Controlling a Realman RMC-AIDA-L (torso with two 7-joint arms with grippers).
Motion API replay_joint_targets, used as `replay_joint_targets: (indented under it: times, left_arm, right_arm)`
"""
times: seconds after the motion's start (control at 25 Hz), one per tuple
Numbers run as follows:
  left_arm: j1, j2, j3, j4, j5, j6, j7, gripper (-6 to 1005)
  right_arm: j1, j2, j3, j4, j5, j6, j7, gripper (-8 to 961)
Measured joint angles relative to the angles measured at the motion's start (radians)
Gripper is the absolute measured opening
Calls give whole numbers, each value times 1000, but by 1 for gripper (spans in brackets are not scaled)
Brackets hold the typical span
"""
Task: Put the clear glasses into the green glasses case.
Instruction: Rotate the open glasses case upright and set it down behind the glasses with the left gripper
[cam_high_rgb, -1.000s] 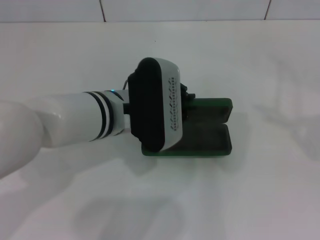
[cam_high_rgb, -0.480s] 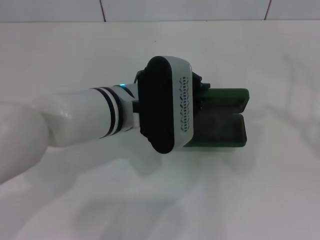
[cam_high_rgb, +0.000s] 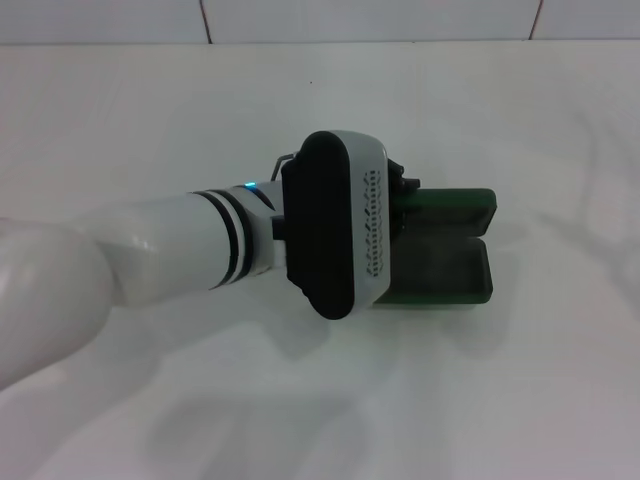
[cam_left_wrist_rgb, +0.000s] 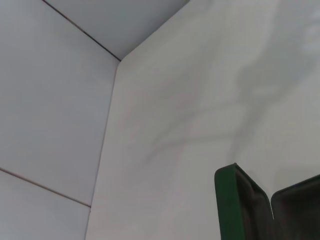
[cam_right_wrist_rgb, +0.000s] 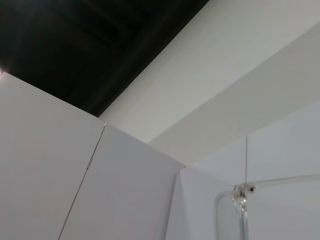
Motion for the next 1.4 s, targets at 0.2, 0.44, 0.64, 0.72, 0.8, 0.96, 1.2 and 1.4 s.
replay_joint_targets:
  times: [0.2, 0.44, 0.64, 0.72, 0.8, 0.96, 1.2, 1.4]
  left_arm:
    - [-3, 1, 10, -11, -1, -6, 0, 181]
    - [-3, 2, 22, -17, -1, -7, 1, 205]
    - [-2, 1, 26, -19, 0, -14, 11, 226]
    - [1, 1, 26, -20, -1, -27, 12, 234]
    - [5, 0, 29, -20, -2, -37, 16, 242]
    - [5, 0, 38, -21, -2, -41, 19, 258]
    - [7, 1, 36, -14, -4, -41, 17, 304]
    - [28, 4, 29, 36, -6, -35, 14, 326]
  right_arm:
    - [-2, 0, 4, 1, 0, 0, -1, 60]
    - [-11, 0, 7, 8, 11, -1, -1, 60]
    - [-19, -1, 7, 12, 13, -1, -1, 59]
    - [-21, -1, 7, 12, 14, -2, -1, 59]
    - [-23, -1, 8, 12, 15, -2, -1, 59]
    - [-30, -2, 8, 12, 27, -2, -1, 59]
    - [-33, -2, 9, 17, 28, -2, -1, 59]
    - [-33, -2, 9, 26, 29, -2, -1, 59]
